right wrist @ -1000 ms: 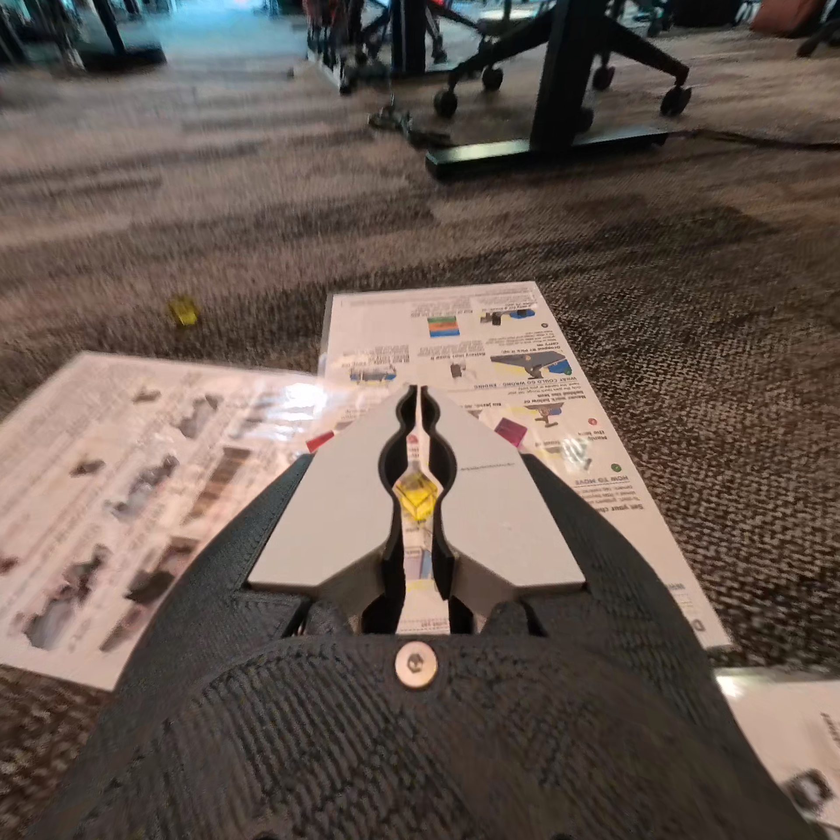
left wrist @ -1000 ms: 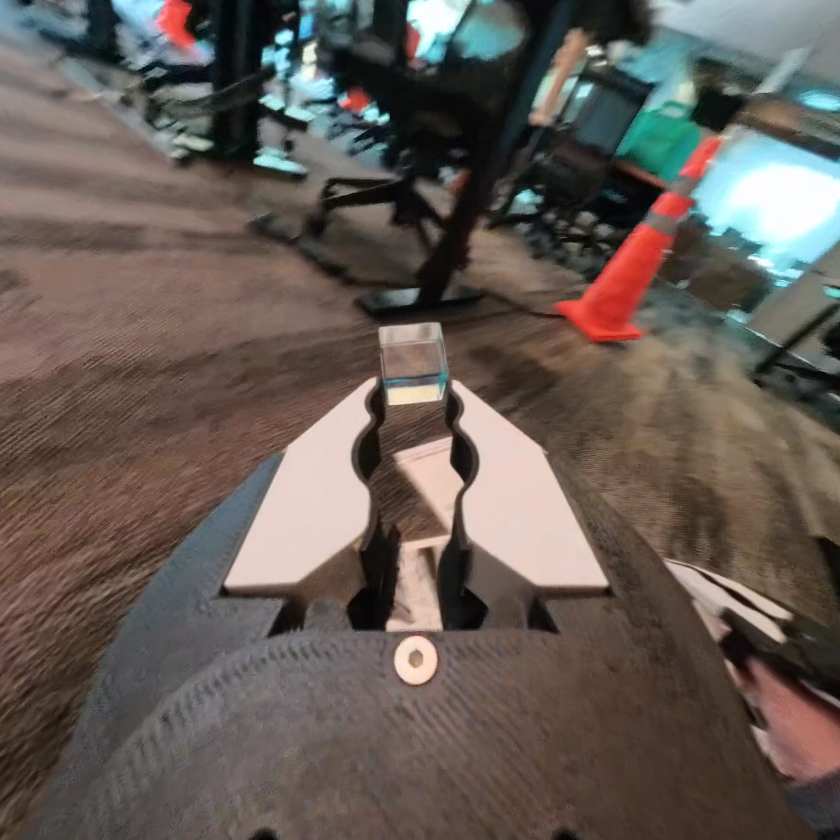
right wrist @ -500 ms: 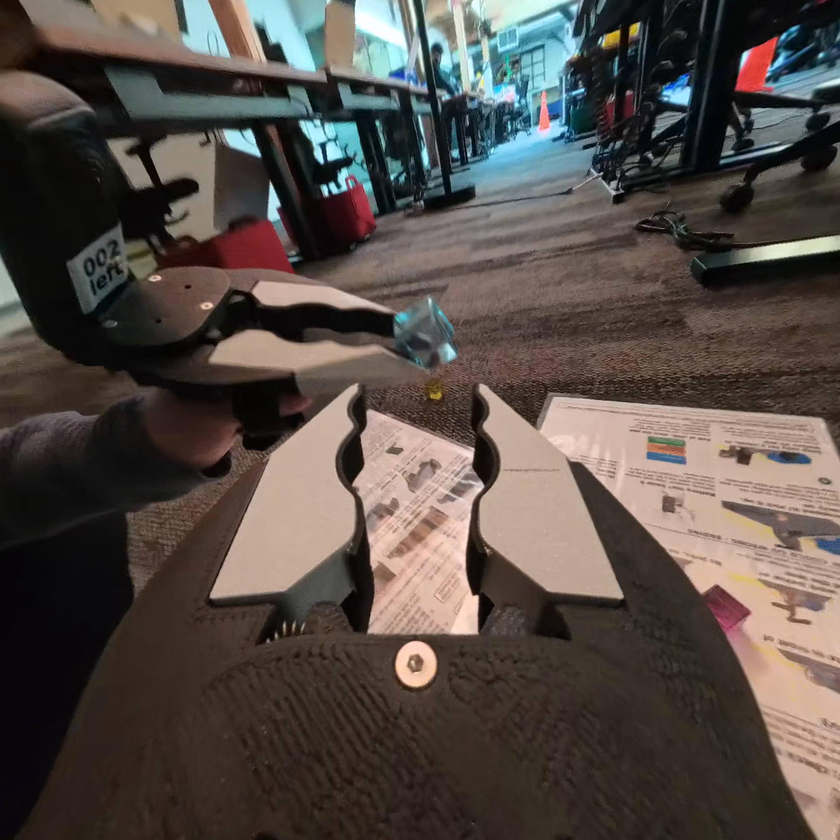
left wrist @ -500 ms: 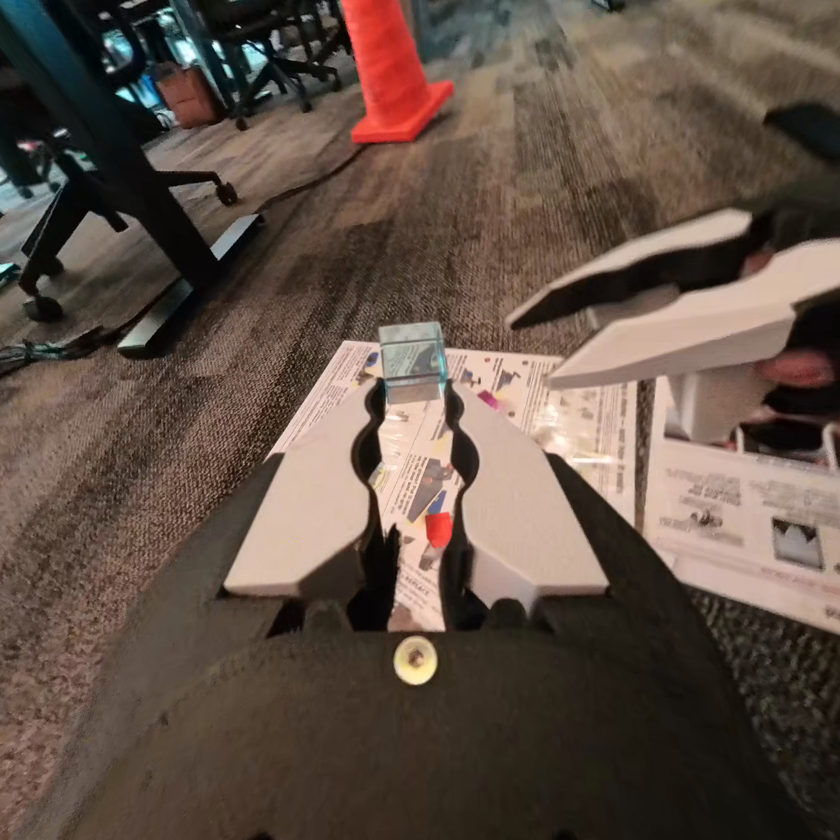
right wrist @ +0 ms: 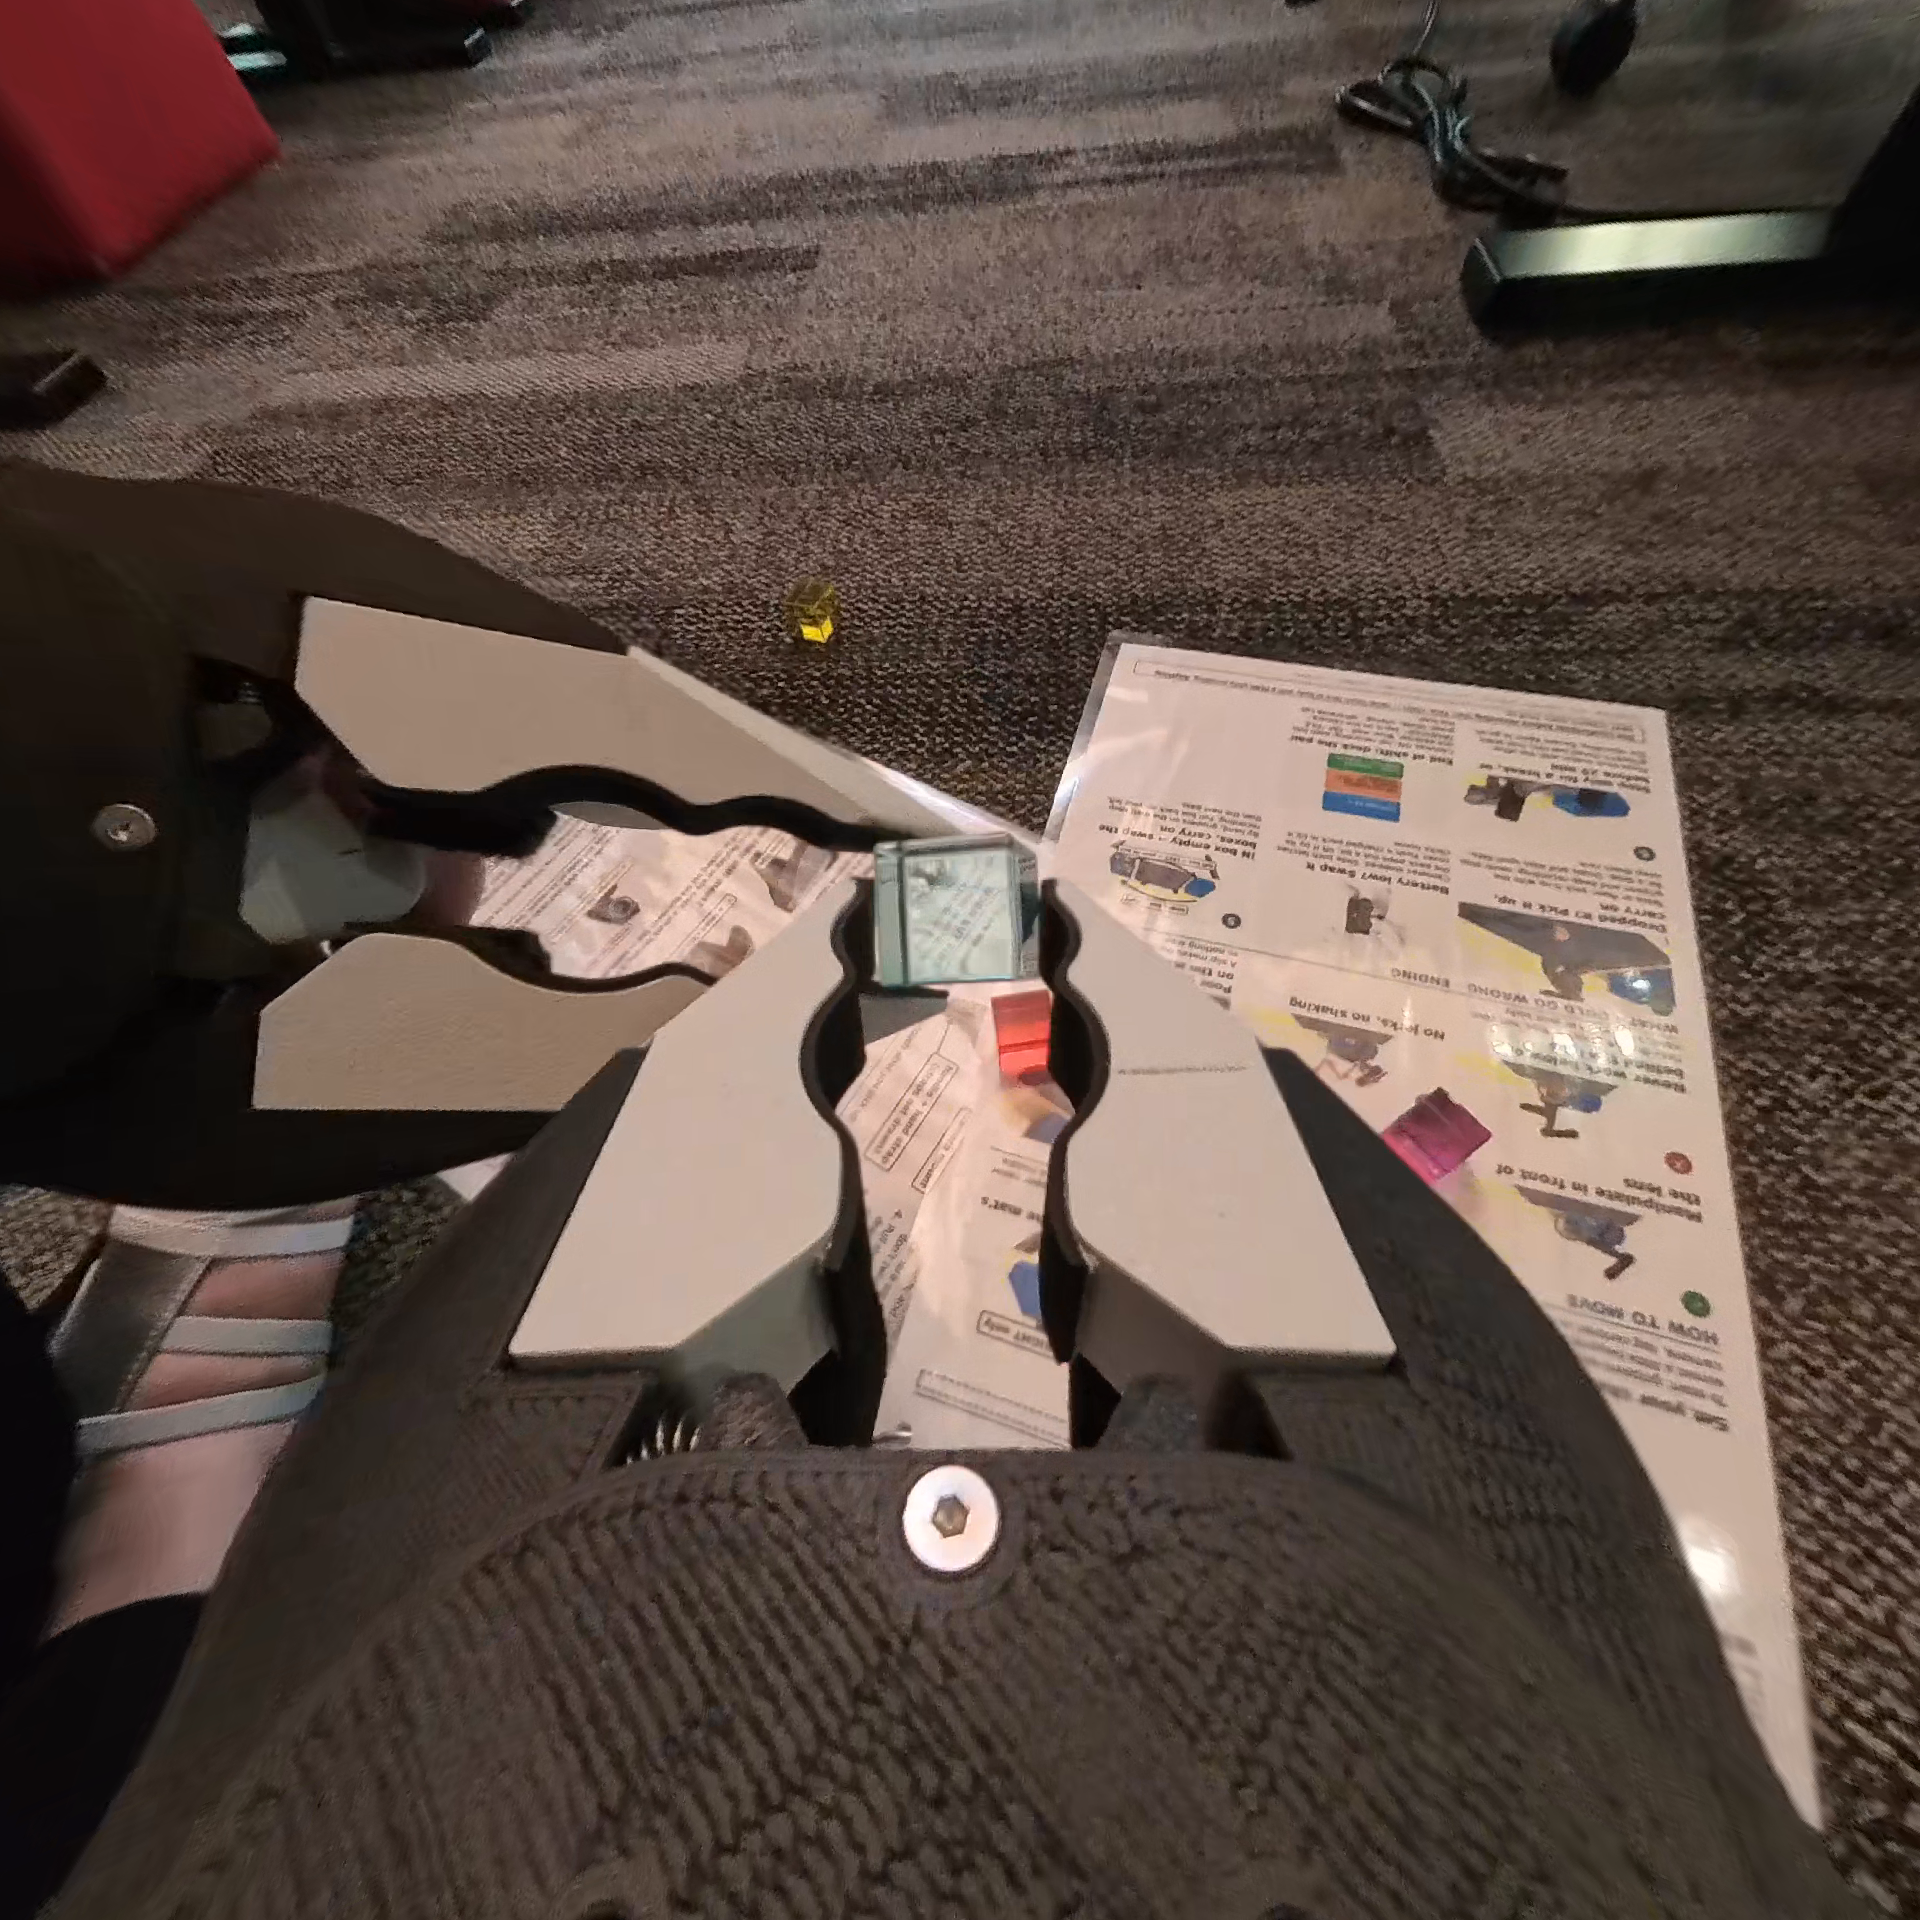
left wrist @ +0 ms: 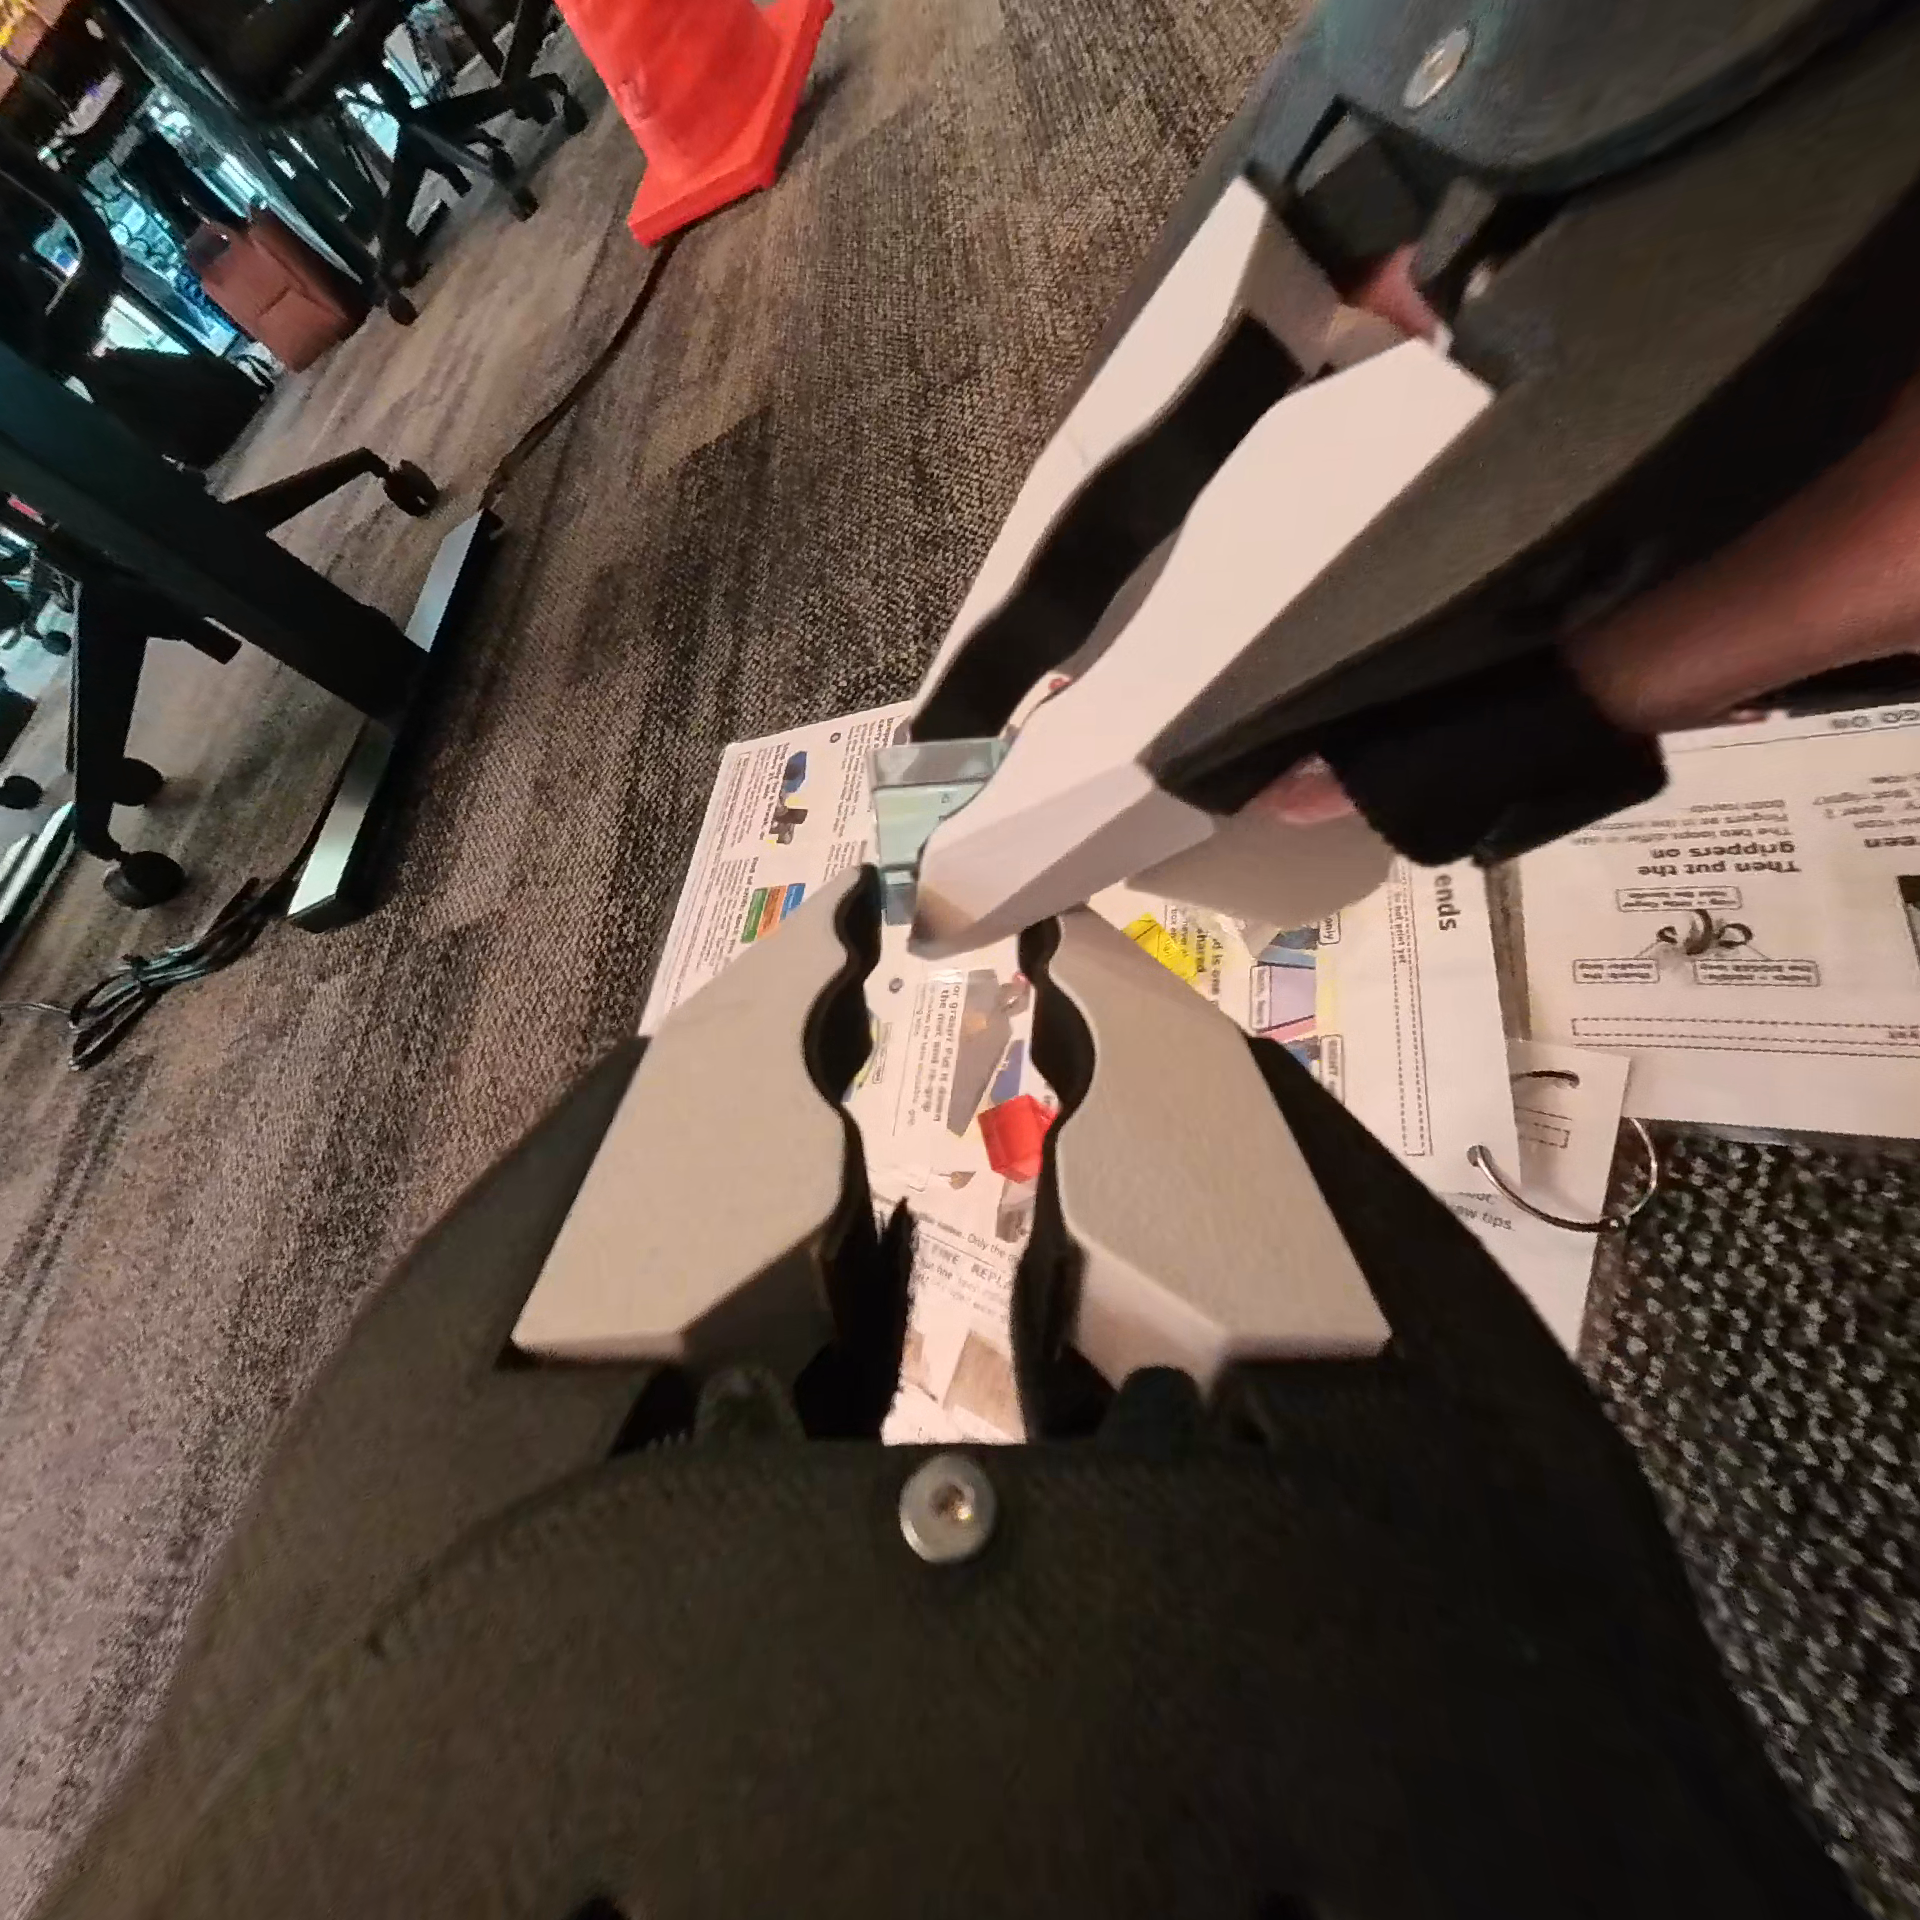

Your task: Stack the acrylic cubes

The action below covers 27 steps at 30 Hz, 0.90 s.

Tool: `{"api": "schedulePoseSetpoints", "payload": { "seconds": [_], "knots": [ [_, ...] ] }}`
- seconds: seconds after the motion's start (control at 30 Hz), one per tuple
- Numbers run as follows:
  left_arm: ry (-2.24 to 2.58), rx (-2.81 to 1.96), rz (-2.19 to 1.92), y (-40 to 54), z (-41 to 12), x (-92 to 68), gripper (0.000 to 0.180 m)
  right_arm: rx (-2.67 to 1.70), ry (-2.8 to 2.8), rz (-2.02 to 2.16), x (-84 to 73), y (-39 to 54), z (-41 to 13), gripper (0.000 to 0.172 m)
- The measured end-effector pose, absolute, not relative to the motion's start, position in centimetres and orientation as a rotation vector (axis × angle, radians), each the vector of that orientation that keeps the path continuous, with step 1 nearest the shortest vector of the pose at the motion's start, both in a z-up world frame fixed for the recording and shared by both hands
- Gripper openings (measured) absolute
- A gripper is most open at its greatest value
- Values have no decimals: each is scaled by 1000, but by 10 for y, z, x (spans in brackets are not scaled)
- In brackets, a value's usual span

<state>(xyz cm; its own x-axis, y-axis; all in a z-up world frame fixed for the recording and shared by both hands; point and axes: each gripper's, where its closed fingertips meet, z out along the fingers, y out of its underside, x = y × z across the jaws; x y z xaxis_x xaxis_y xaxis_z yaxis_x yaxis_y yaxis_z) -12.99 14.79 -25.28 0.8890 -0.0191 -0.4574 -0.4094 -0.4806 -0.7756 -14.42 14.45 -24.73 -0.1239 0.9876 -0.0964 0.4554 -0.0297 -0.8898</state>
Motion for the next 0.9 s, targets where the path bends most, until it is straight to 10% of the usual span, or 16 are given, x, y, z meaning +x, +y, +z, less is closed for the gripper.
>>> {"api": "schedulePoseSetpoints", "payload": {
  "seconds": [0.9],
  "knots": [
    [-627, -1792, -150, 109, -221, -232, 52, -1545, -2308, 762, -105, 213, -380, 26]
  ]
}}
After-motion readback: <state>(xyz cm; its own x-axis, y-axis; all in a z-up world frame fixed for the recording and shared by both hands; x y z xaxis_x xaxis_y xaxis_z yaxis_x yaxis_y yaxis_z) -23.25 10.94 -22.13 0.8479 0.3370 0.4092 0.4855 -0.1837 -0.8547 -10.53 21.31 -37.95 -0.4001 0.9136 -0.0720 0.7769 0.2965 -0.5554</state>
